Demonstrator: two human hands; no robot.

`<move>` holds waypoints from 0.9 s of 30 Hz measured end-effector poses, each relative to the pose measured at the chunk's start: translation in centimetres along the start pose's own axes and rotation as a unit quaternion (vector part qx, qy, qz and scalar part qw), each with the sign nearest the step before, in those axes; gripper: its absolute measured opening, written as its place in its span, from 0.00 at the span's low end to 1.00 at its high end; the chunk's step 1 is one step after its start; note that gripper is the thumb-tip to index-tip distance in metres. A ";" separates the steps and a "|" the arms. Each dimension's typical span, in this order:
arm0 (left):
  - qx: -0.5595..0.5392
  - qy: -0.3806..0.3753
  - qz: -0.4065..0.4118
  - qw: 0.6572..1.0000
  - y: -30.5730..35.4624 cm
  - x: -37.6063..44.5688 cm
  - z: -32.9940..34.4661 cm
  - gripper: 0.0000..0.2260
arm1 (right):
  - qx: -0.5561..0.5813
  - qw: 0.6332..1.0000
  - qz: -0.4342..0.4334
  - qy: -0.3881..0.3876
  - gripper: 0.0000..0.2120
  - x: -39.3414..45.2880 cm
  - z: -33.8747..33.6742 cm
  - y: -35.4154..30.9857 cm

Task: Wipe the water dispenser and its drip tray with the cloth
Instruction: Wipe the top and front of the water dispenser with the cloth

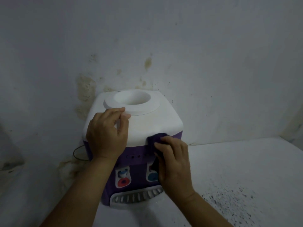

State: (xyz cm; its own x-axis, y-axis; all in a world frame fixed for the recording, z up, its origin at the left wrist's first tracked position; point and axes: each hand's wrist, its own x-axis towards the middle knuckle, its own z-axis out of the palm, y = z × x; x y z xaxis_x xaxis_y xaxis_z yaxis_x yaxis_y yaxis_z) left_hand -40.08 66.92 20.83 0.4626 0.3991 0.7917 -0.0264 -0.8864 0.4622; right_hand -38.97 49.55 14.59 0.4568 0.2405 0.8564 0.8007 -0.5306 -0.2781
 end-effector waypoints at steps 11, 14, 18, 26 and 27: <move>-0.059 -0.048 -0.010 0.997 -0.6 0.9 -1.3 0.22 | -0.080 0.985 -0.010 -0.154 0.09 9.3 -1.4 -1.2; -0.012 -0.054 0.004 0.998 -1.2 1.4 -1.8 0.24 | -0.129 0.972 0.105 -0.169 0.10 11.4 -2.2 1.6; 0.014 -0.032 -0.030 0.999 -1.6 1.1 -1.5 0.25 | -0.111 0.973 -0.013 -0.202 0.10 11.7 0.6 -2.7; -0.005 -0.027 -0.049 0.998 -1.6 1.1 -1.5 0.26 | -0.106 0.974 0.089 -0.177 0.10 12.2 -1.0 -0.3; -0.005 -0.027 -0.051 0.998 -1.5 1.2 -1.5 0.26 | -0.111 0.976 0.062 -0.175 0.10 12.2 -0.2 -1.4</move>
State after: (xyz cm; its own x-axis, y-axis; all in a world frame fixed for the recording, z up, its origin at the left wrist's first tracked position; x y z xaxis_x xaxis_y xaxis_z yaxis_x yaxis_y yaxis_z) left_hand -40.79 69.06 21.65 0.5107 0.4729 0.7180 0.0139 -0.8396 0.5431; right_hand -34.59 53.04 25.52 0.6801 0.4067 0.6099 0.6457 -0.7264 -0.2357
